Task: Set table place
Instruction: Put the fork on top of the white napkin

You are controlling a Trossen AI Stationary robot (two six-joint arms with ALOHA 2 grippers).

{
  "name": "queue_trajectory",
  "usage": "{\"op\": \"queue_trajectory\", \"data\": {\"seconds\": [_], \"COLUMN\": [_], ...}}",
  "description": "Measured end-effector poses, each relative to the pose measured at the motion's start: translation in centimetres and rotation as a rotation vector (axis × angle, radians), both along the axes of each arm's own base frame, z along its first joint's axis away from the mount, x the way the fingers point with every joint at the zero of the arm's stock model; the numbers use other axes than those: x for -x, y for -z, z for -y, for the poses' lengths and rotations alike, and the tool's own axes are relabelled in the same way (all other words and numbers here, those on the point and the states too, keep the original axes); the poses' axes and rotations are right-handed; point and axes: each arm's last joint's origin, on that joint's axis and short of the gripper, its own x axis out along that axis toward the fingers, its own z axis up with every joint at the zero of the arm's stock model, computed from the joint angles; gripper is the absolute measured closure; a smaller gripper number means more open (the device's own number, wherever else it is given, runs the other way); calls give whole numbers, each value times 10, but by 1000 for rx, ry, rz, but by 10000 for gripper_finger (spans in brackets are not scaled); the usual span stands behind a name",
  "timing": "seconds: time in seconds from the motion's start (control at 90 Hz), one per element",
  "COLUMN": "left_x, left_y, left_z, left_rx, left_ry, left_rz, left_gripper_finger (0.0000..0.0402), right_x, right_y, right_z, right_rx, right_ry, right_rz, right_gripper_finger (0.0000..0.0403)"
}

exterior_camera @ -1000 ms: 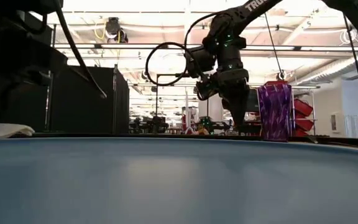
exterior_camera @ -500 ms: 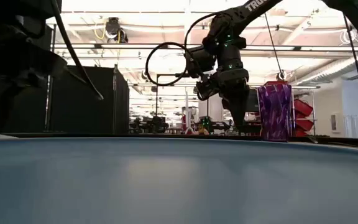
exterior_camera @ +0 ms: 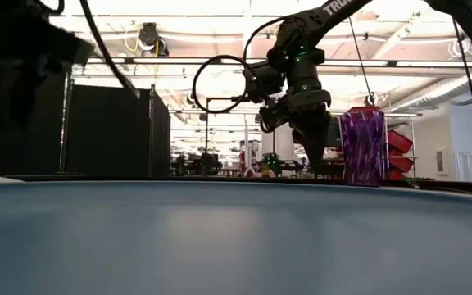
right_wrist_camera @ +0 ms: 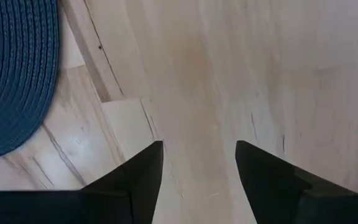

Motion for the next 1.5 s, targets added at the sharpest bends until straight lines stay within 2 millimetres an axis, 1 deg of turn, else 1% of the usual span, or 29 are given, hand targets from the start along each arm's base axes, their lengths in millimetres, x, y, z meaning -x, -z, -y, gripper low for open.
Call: {"op": "queue_trajectory", "data": {"seconds": [0.122,0.167,0.222,0.278,0.333,0.389,0.456,0.533,0.622,0.689,0.767,0.822,0.856,0.922,0.967,1.044,1.189,1.289,1.389,1.5], "left_x": [2,2,1,-1,-4,-4,1,17,46,68,90,98,100,98,94,87,79,70,60,52], "left_y": [-4,-5,-6,-7,-13,-26,-49,-80,-111,-126,-137,-140,-140,-137,-135,-130,-119,-115,-113,-110], "left_z": [-6,-8,-9,-11,-14,-19,-26,-36,-51,-62,-71,-75,-76,-74,-72,-69,-66,-63,-63,-65], "left_rx": [-176,-222,-255,-305,-376,-431,-467,-485,-500,-499,-435,-380,-366,-359,-353,-363,-405,-427,-454,-485], "left_ry": [69,59,23,21,23,10,-18,-67,-156,-238,-330,-372,-368,-307,-257,-198,-137,-133,-146,-151], "left_rz": [13,35,71,106,159,244,367,540,762,921,1097,1197,1232,1254,1255,1255,1203,1172,1150,1124], "left_gripper_finger": [251,251,251,251,251,251,251,251,251,251,251,251,251,251,251,251,251,251,251,251], "right_x": [3,3,3,2,0,0,5,17,39,57,75,86,93,105,112,121,132,133,136,147], "right_y": [-3,-9,-21,-40,-64,-91,-123,-158,-191,-207,-216,-214,-211,-203,-194,-174,-128,-99,-78,-59], "right_z": [1,0,0,0,-1,-3,-7,-12,-20,-25,-32,-38,-42,-47,-51,-55,-58,-58,-60,-67], "right_rx": [51,84,118,148,179,217,266,313,324,333,331,319,308,295,284,255,197,151,123,65], "right_ry": [-38,-62,-92,-108,-126,-147,-165,-170,-142,-90,-45,-52,-63,-82,-76,-40,71,221,270,303], "right_rz": [-20,-25,-12,40,124,228,356,497,642,707,750,745,746,739,721,673,535,443,358,228], "right_gripper_finger": [215,215,215,215,215,215,215,215,215,215,215,215,215,215,215,215,215,215,215,215]}}
